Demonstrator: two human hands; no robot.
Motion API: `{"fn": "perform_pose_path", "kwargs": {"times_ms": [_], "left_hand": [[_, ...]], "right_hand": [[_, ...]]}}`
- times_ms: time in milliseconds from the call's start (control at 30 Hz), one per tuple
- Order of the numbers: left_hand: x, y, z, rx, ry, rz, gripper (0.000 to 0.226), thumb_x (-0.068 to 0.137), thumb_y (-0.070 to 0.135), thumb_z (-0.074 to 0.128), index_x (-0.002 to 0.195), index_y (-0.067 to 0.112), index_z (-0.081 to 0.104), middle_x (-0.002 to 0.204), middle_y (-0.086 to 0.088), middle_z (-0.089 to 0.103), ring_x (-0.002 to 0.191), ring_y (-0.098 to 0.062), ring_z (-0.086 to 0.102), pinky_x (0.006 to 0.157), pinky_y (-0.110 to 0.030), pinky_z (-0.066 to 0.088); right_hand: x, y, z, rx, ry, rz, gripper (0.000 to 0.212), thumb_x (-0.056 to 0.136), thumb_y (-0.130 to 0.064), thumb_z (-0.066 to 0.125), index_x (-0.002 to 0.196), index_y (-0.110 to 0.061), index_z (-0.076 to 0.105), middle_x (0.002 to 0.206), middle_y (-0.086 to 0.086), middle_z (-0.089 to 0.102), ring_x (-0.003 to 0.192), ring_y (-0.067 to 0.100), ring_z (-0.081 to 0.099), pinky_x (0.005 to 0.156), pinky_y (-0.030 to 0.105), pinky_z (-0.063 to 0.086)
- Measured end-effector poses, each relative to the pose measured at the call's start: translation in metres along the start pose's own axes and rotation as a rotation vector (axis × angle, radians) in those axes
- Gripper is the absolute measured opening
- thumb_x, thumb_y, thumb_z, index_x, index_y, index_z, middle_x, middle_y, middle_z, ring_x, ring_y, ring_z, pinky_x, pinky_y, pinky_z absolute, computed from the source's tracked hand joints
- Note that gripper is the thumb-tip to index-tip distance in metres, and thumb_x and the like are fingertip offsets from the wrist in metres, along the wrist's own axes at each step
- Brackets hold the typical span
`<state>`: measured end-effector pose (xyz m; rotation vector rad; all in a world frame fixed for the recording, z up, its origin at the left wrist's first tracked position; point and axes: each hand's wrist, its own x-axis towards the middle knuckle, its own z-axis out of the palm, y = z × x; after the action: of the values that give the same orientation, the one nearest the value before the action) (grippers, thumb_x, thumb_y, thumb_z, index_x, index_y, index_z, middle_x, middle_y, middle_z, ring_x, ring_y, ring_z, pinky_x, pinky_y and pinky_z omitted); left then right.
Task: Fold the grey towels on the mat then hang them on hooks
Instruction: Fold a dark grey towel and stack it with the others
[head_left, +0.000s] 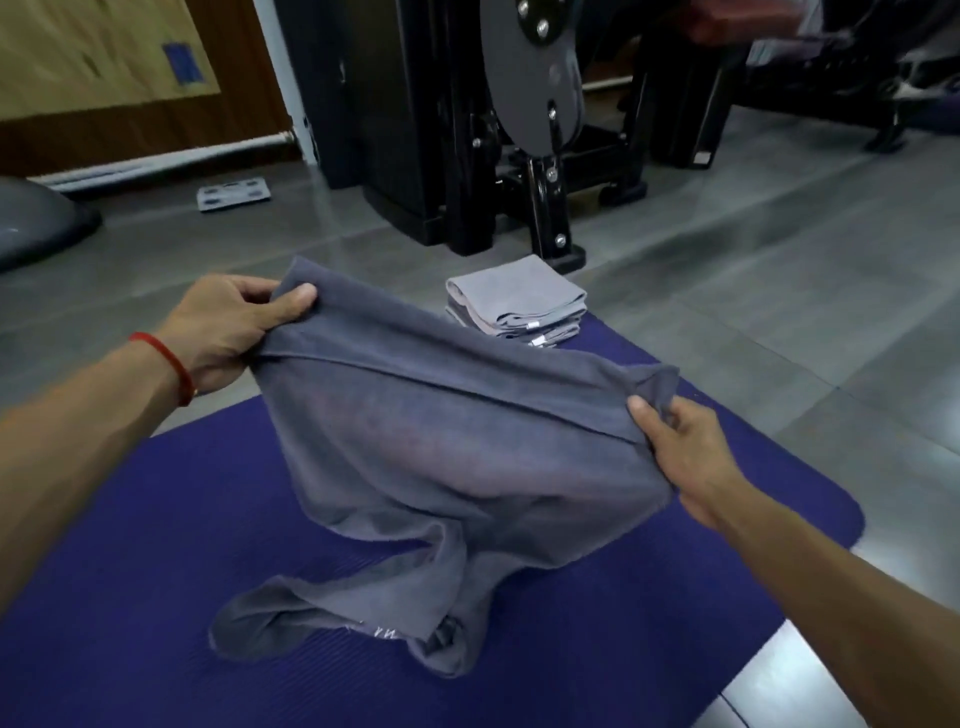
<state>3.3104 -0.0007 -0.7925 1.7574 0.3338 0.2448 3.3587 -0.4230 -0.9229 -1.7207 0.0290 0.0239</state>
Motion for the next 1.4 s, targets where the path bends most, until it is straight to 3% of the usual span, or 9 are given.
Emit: {"fn": "perform_pose_path", "kwargs": {"times_ms": [167, 300, 400, 567, 700, 800, 967, 1167, 1400], "left_hand": [[0.023, -0.025, 0.03, -0.039, -0.242, -0.255, 0.058, 0.08, 0.031, 0.074, 0.122, -0.008, 0.064, 0.113, -0.02, 0.07, 0.085, -0.017, 0.071, 0.075, -0.024, 0.061], [0.054, -0.047, 0.079, -0.013, -0.476, -0.384, 0.071, 0.049, 0.037, 0.1, 0.105, 0.001, 0.075, 0.107, -0.017, 0.074, 0.09, -0.018, 0.073, 0.073, -0.025, 0.06], [0.085, -0.056, 0.142, 0.069, -0.323, -0.32, 0.028, 0.069, 0.023, 0.085, 0.09, 0.008, 0.073, 0.096, -0.015, 0.069, 0.074, -0.018, 0.069, 0.065, -0.023, 0.06], [0.158, -0.038, 0.286, 0.56, -0.091, 0.101, 0.02, 0.078, 0.022, 0.086, 0.093, 0.012, 0.077, 0.082, -0.001, 0.067, 0.077, -0.013, 0.06, 0.07, -0.023, 0.05], [0.188, -0.028, 0.395, 0.739, -0.048, 0.218, 0.023, 0.078, 0.023, 0.073, 0.101, 0.026, 0.075, 0.109, -0.007, 0.073, 0.106, -0.023, 0.067, 0.093, -0.033, 0.054], [0.167, -0.072, 0.437, 0.948, -0.235, 0.181, 0.036, 0.081, 0.019, 0.061, 0.116, 0.017, 0.067, 0.124, -0.018, 0.063, 0.117, -0.039, 0.06, 0.098, -0.041, 0.051], [0.039, -0.167, 0.363, 1.014, -0.595, 0.227, 0.062, 0.083, 0.047, 0.057, 0.139, 0.021, 0.051, 0.135, -0.011, 0.051, 0.123, -0.035, 0.049, 0.103, -0.048, 0.045], [-0.103, -0.22, 0.189, 1.081, -0.478, 0.264, 0.074, 0.081, 0.07, 0.051, 0.143, 0.03, 0.044, 0.145, 0.006, 0.045, 0.125, -0.02, 0.049, 0.097, -0.049, 0.046], [-0.176, -0.256, 0.086, 1.153, -0.348, 0.073, 0.06, 0.08, 0.04, 0.041, 0.138, 0.026, 0.042, 0.113, -0.003, 0.07, 0.092, -0.025, 0.071, 0.079, -0.041, 0.058]], "right_hand": [[-0.007, 0.039, -0.03, 0.142, 0.011, 0.18, 0.026, 0.101, -0.029, 0.061, 0.098, -0.007, 0.074, 0.09, 0.008, 0.079, 0.079, 0.018, 0.075, 0.064, 0.028, 0.058], [-0.008, 0.085, -0.063, 0.16, 0.128, 0.309, 0.03, 0.104, -0.033, 0.055, 0.101, -0.009, 0.073, 0.097, 0.01, 0.077, 0.087, 0.025, 0.073, 0.073, 0.038, 0.057], [-0.008, 0.107, -0.09, 0.188, 0.331, 0.291, 0.023, 0.104, -0.03, 0.057, 0.104, -0.012, 0.071, 0.098, 0.007, 0.076, 0.084, 0.019, 0.071, 0.068, 0.031, 0.056], [0.013, 0.124, -0.127, -0.008, 0.664, 0.166, 0.017, 0.104, -0.027, 0.055, 0.099, -0.016, 0.068, 0.084, -0.005, 0.069, 0.067, 0.0, 0.062, 0.057, 0.008, 0.047], [0.035, 0.147, -0.152, -0.109, 0.795, 0.277, 0.027, 0.104, -0.033, 0.051, 0.091, -0.013, 0.065, 0.078, 0.0, 0.063, 0.07, 0.016, 0.057, 0.061, 0.026, 0.047], [0.03, 0.17, -0.163, -0.229, 0.694, 0.458, 0.021, 0.101, -0.033, 0.05, 0.106, -0.016, 0.061, 0.088, 0.001, 0.064, 0.084, 0.027, 0.064, 0.079, 0.043, 0.056], [-0.014, 0.182, -0.15, -0.614, 0.387, 0.261, 0.038, 0.095, -0.031, 0.054, 0.127, -0.011, 0.051, 0.117, 0.01, 0.058, 0.1, 0.027, 0.057, 0.089, 0.044, 0.052], [-0.024, 0.146, -0.103, -0.73, -0.022, -0.068, 0.039, 0.093, -0.011, 0.06, 0.131, -0.016, 0.054, 0.127, -0.002, 0.045, 0.104, 0.018, 0.055, 0.089, 0.032, 0.048], [-0.047, 0.118, 0.046, -0.944, -0.709, -0.603, 0.072, 0.084, -0.039, 0.063, 0.151, -0.036, 0.037, 0.16, -0.001, 0.031, 0.137, 0.021, 0.038, 0.112, 0.04, 0.034]]}}
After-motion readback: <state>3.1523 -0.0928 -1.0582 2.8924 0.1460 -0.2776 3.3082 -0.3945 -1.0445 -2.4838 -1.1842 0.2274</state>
